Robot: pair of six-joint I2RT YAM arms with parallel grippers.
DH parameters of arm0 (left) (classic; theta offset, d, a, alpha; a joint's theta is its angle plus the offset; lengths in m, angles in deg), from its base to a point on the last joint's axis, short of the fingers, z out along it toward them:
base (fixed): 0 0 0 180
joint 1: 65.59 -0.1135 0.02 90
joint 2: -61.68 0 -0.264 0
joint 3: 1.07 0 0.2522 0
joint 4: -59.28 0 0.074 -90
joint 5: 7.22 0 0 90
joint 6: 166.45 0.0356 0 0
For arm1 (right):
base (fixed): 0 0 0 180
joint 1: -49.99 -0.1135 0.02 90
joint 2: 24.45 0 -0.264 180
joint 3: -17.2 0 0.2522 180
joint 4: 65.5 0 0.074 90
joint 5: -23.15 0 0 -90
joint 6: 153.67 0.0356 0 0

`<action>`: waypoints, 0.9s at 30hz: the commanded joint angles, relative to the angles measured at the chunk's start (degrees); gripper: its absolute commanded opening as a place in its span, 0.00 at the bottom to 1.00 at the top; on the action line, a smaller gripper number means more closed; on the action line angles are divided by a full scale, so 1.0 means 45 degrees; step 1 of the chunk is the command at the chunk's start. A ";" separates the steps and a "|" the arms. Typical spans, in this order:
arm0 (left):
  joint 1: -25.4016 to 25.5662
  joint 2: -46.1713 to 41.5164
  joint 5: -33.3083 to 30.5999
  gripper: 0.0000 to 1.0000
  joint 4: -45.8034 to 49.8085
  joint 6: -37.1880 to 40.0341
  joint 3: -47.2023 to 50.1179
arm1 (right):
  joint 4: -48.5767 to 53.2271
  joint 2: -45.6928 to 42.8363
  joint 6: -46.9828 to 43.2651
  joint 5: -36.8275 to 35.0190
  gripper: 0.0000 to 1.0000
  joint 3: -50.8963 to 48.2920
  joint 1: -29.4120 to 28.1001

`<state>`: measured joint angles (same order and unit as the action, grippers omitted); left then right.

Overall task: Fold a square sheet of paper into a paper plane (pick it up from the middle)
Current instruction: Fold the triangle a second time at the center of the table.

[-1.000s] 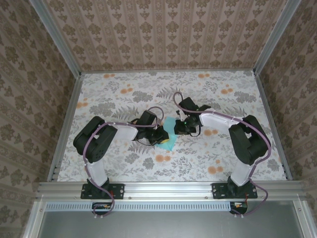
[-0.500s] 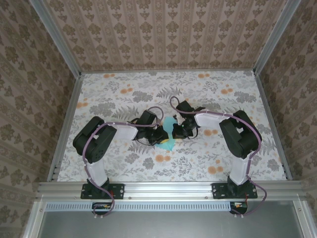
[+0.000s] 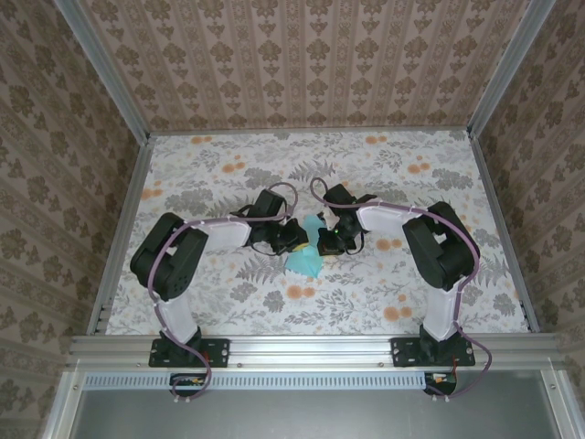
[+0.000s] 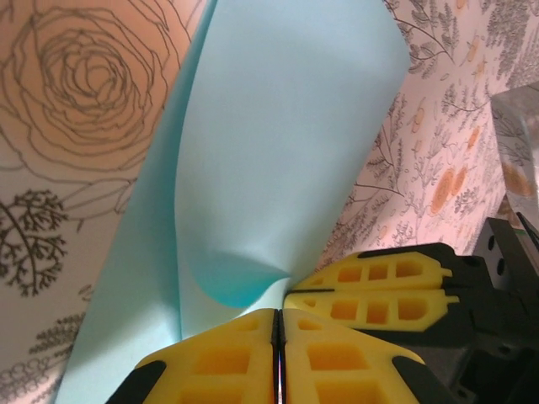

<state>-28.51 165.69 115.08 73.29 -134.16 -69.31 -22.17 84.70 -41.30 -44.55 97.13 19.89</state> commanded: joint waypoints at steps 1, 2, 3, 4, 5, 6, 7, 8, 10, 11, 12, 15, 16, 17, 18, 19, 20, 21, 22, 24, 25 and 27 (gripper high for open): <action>0.0033 0.0488 -0.0431 0.10 0.1096 0.0818 -0.0592 | 0.0716 0.0718 -0.0376 -0.1000 0.06 -0.0078 0.0011; 0.0022 0.0566 -0.0626 0.10 0.1288 0.0907 -0.0642 | 0.0718 0.0745 -0.0428 -0.1020 0.06 -0.0076 -0.0004; 0.0022 0.0607 -0.0820 0.10 0.1468 0.0982 -0.0684 | 0.0734 0.0763 -0.0438 -0.1048 0.06 -0.0053 0.0011; 0.0020 0.0654 -0.1027 0.10 0.1719 0.1056 -0.0729 | 0.0754 0.0792 -0.0477 -0.1128 0.06 -0.0038 0.0010; 0.0018 0.0676 -0.1182 0.10 0.1835 0.1084 -0.0689 | 0.0772 0.0805 -0.0510 -0.1162 0.06 -0.0020 0.0026; 0.0021 0.0705 -0.1245 0.10 0.1839 0.1087 -0.0634 | 0.0774 0.0809 -0.0514 -0.1187 0.06 -0.0017 0.0048; 0.0019 0.0730 -0.1306 0.10 0.1875 0.1067 -0.0557 | 0.0775 0.0825 -0.0517 -0.1206 0.06 0.0013 0.0069; 0.0022 0.0756 -0.1401 0.10 0.1901 0.1040 -0.0459 | 0.0756 0.0840 -0.0510 -0.1216 0.06 0.0015 0.0079; 0.0022 0.0755 -0.1518 0.10 0.1906 0.1033 -0.0266 | 0.0755 0.0805 -0.0518 -0.1264 0.06 0.0043 0.0127; 0.0022 0.0755 -0.1613 0.10 0.1902 0.1028 -0.0143 | 0.0738 0.0816 -0.0530 -0.1260 0.06 0.0065 0.0148; 0.0022 0.0755 -0.1673 0.10 0.1879 0.1012 -0.0031 | 0.0713 0.0775 -0.0539 -0.1265 0.06 0.0080 0.0167; 0.0021 0.0883 -0.1691 0.08 0.1760 0.0931 0.0197 | 0.0599 0.0522 -0.0506 -0.1065 0.06 0.0191 0.0171; 0.0023 0.0924 -0.1669 0.08 0.1718 0.0853 0.0290 | 0.0616 0.0335 -0.0403 -0.0873 0.06 0.0319 0.0176; 0.0031 0.0985 -0.1686 0.08 0.1685 0.0786 0.0371 | 0.0604 0.0080 -0.0295 -0.0529 0.06 0.0444 0.0134; 0.0041 0.1046 -0.1669 0.08 0.1682 0.0722 0.0460 | 0.0462 -0.0243 -0.0155 -0.0207 0.07 0.0476 0.0051; 0.0041 0.1119 -0.1649 0.08 0.1674 0.0687 0.0548 | 0.0336 -0.0628 0.0033 -0.0039 0.07 0.0476 -0.0051; 0.0036 0.1145 -0.1649 0.08 0.1698 0.0643 0.0611 | 0.0169 -0.1002 0.0212 0.0085 0.07 0.0423 -0.0159; 0.0059 0.1201 -0.1642 0.08 0.1683 0.0605 0.0684 | -0.0096 -0.1319 0.0403 0.0057 0.07 0.0351 -0.0320; 0.0051 0.1212 -0.1639 0.07 0.1653 0.0573 0.0720 | -0.0123 -0.1535 0.0547 -0.0074 0.07 0.0270 -0.0446; 0.0061 0.1279 -0.1649 0.08 0.1657 0.0526 0.0747 | -0.0238 -0.1891 0.0833 -0.0216 0.07 0.0040 -0.0788; 0.0080 0.1291 -0.1632 0.07 0.1635 0.0521 0.0749 | -0.0270 -0.1963 0.0935 -0.0295 0.07 -0.0061 -0.0994; 0.0100 0.1350 -0.1630 0.07 0.1671 0.0491 0.0720 | -0.0200 -0.1980 0.0998 -0.0369 0.07 -0.0173 -0.1406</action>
<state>-28.57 168.02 111.49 75.08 -131.10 -68.89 -22.96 77.11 -39.00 -45.01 97.91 15.86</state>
